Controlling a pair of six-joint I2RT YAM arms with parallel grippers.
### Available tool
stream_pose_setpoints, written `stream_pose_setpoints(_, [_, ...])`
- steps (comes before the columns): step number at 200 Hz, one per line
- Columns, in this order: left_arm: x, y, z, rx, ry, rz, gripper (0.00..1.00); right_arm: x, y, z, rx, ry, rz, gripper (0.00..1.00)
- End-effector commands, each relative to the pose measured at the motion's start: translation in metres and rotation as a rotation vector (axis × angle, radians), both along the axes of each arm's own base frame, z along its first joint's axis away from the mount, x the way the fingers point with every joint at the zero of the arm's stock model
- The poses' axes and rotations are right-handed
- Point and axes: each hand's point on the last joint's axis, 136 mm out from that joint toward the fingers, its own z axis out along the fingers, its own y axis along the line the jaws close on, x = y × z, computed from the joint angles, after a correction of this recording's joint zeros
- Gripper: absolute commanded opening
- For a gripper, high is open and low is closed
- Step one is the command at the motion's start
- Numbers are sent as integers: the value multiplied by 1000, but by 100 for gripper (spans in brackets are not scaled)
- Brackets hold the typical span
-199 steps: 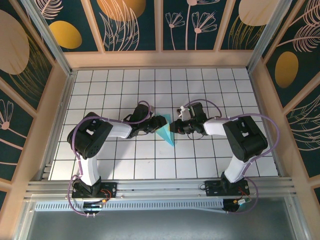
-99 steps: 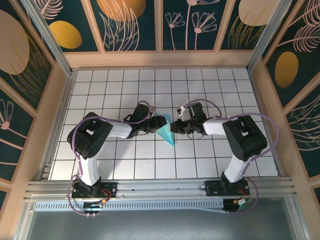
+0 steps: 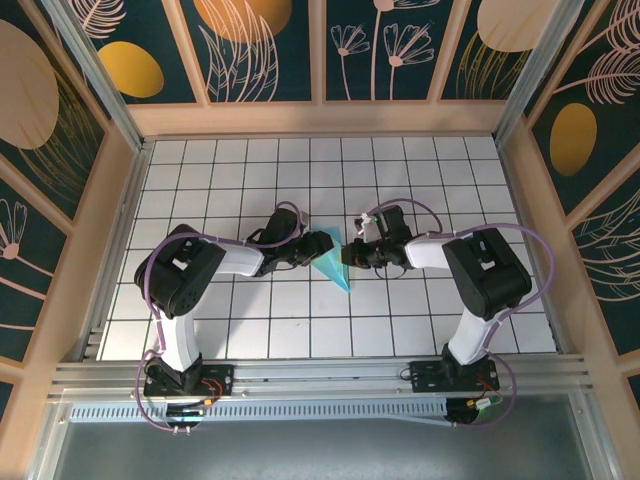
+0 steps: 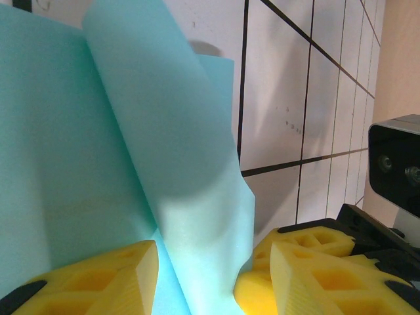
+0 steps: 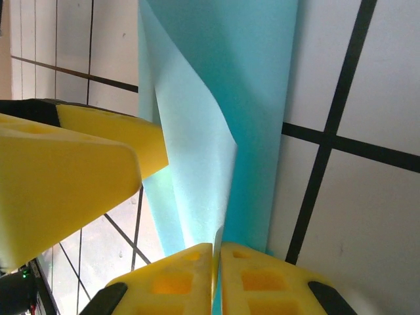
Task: Fold a paper plane with a square sheet of paper (fold left side to right side)
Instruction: Fourth fold the wing at the center of the table.
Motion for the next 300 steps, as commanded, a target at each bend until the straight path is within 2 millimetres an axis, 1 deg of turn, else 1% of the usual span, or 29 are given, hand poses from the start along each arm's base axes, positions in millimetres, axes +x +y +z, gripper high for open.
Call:
stream_pose_setpoints(1, [-12, 13, -29, 91, 60, 7, 49, 4, 2, -4, -29, -15, 11, 12])
stream_pose_setpoints(91, [-12, 14, -29, 93, 59, 9, 49, 5, 1, -9, -61, -18, 10, 12])
stream_pose_setpoints(161, [-11, 12, -24, 83, 52, 6, 49, -1, -1, -26, -96, 13, 14, 12])
stream_pose_setpoints(202, [-5, 10, -12, 73, 21, 10, 49, -6, -10, -40, -159, 43, -4, 12])
stream_pose_setpoints(247, [6, 10, 16, 83, -52, 21, 50, -9, -17, -49, -203, 66, -14, 12])
stream_pose_setpoints(266, [7, 10, 25, 80, -72, 21, 50, -9, -16, -50, -200, 70, -13, 11])
stream_pose_setpoints(289, [7, 9, 26, 73, -73, 14, 48, -10, -12, -48, -180, 71, -7, 11])
stream_pose_setpoints(300, [5, 8, 23, 70, -63, 9, 46, -9, -10, -45, -168, 66, -4, 11])
